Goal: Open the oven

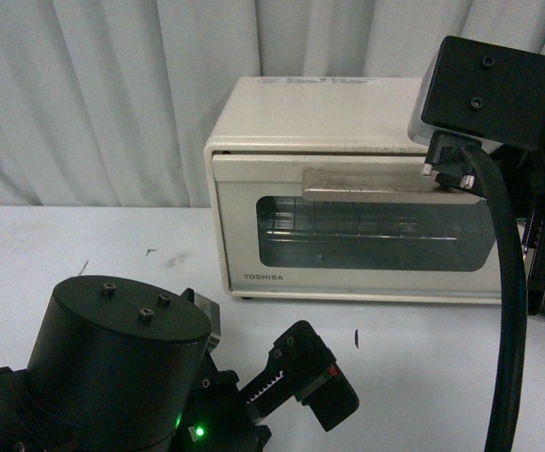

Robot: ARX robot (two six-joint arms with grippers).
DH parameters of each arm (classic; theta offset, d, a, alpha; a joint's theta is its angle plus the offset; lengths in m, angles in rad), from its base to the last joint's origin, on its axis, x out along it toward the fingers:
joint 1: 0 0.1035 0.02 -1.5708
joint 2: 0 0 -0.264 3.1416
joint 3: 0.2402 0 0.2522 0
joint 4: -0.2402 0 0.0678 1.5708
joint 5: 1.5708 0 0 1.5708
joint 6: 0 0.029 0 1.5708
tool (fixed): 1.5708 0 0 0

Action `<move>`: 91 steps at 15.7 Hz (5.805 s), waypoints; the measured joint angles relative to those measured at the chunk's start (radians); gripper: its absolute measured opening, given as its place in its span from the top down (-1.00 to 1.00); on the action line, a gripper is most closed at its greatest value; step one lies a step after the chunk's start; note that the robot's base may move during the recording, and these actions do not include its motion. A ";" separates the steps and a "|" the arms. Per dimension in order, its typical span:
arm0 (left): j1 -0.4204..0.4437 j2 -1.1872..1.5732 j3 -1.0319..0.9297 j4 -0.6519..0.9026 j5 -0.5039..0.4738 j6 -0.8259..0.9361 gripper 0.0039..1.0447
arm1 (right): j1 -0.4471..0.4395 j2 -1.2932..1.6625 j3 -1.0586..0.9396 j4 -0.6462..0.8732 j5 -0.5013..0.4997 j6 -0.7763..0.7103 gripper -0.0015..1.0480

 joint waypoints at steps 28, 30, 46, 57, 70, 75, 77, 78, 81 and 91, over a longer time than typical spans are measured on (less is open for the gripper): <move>0.000 0.000 0.000 0.000 0.000 0.000 -0.88 | -0.021 -0.060 -0.002 -0.072 -0.267 0.432 0.96; 0.000 0.000 0.000 0.000 0.000 0.000 -0.88 | -0.022 -0.026 -0.002 -0.055 -0.262 0.432 0.96; 0.000 -0.001 -0.002 0.002 0.000 -0.004 -0.88 | -0.043 -0.055 0.019 -0.116 -0.284 0.446 0.96; 0.000 -0.001 -0.002 0.001 0.000 -0.005 -0.88 | -0.057 -0.181 -0.005 0.164 -0.021 0.492 -0.17; 0.000 -0.001 -0.003 0.001 -0.004 -0.004 -0.88 | -0.244 -0.724 -0.704 0.533 0.235 1.092 0.96; 0.000 -0.001 -0.003 0.000 -0.002 -0.004 -0.88 | -0.243 -0.915 -0.780 0.430 0.234 1.093 0.96; 0.000 -0.001 -0.003 0.000 0.000 -0.003 -0.88 | -0.243 -0.934 -0.818 0.428 0.234 1.093 0.96; 0.000 -0.001 -0.003 0.001 0.000 -0.004 -0.88 | -0.243 -0.969 -0.819 0.389 0.233 1.093 0.96; 0.000 -0.001 -0.003 0.000 -0.001 -0.004 -0.88 | -0.243 -1.089 -0.819 0.301 0.233 1.093 0.96; 0.000 -0.001 -0.003 0.000 0.000 -0.004 -0.88 | -0.243 -1.345 -0.819 0.048 0.233 1.093 0.96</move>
